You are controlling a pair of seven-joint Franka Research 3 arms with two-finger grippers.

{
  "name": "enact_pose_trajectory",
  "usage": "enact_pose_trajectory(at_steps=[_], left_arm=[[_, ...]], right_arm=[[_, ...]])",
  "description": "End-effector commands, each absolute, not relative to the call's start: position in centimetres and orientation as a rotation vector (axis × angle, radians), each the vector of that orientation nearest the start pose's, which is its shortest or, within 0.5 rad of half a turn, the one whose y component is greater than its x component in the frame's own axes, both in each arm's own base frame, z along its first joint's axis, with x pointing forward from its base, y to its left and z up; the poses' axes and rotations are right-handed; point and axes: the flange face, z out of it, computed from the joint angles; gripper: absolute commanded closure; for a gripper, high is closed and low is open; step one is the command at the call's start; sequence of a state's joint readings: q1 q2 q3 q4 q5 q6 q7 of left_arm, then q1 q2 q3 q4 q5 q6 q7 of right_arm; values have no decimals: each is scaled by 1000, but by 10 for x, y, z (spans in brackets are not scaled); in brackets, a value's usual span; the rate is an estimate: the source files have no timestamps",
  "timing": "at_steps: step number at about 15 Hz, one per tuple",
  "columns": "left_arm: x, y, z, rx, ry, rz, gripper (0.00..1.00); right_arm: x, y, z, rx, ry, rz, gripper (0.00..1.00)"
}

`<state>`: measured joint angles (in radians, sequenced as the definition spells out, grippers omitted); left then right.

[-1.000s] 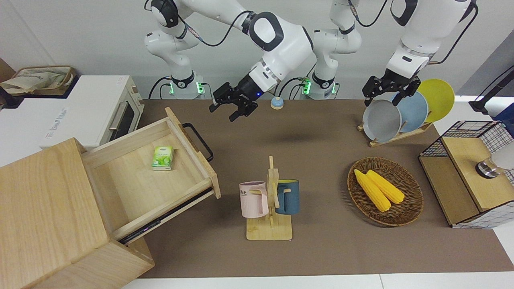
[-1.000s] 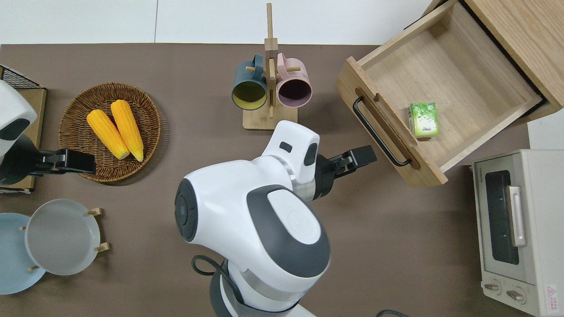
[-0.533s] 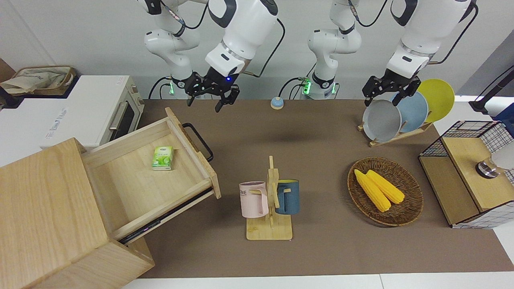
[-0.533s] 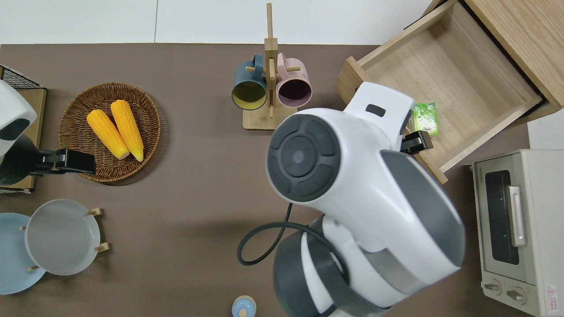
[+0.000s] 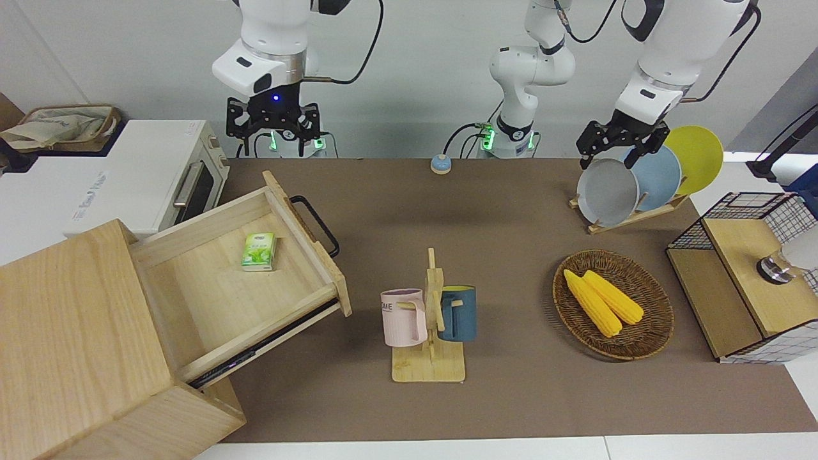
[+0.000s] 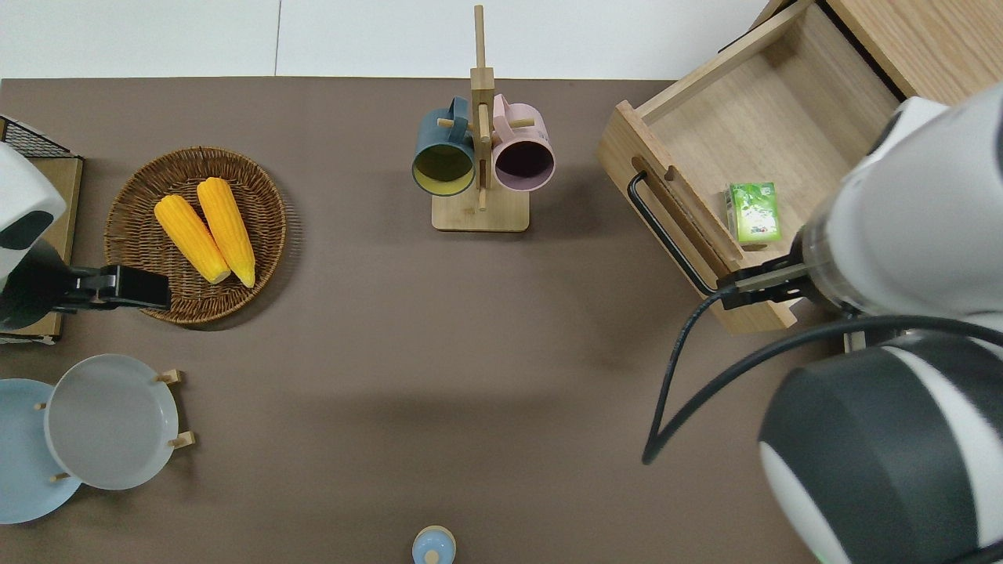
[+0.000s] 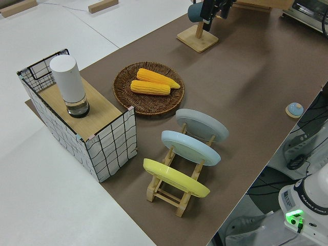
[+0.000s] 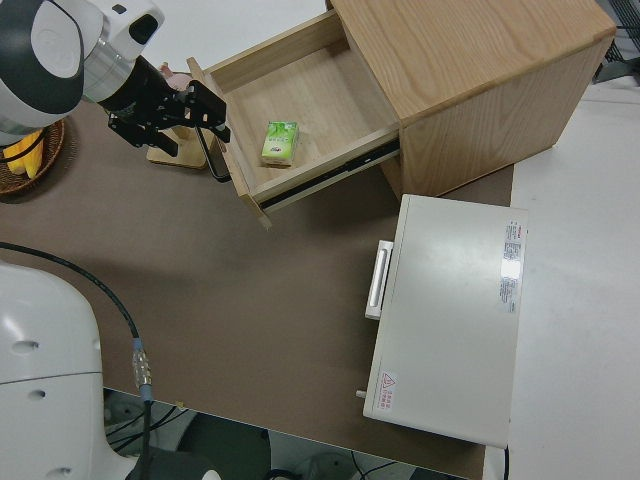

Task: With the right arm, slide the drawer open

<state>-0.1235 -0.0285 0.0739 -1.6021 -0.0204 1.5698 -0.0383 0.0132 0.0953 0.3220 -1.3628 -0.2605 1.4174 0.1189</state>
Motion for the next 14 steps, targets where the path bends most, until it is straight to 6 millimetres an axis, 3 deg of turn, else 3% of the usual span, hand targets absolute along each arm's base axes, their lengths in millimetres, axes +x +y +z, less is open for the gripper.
enact_pose_trajectory(at_steps=[1, 6, 11, 14], left_arm=[[541, -27, 630, -3152, 20, 13, 2], [541, -27, 630, -3152, 20, 13, 5], [541, -27, 630, -3152, 20, 11, 2], [541, -27, 630, -3152, 20, 13, 5]], right_arm=[[534, 105, 652, -3308, -286, -18, 15], [522, 77, 654, -3254, -202, 5, 15], [521, 73, 659, -3251, -183, 1, 15], [521, 59, 662, -3217, -136, 3, 15]])
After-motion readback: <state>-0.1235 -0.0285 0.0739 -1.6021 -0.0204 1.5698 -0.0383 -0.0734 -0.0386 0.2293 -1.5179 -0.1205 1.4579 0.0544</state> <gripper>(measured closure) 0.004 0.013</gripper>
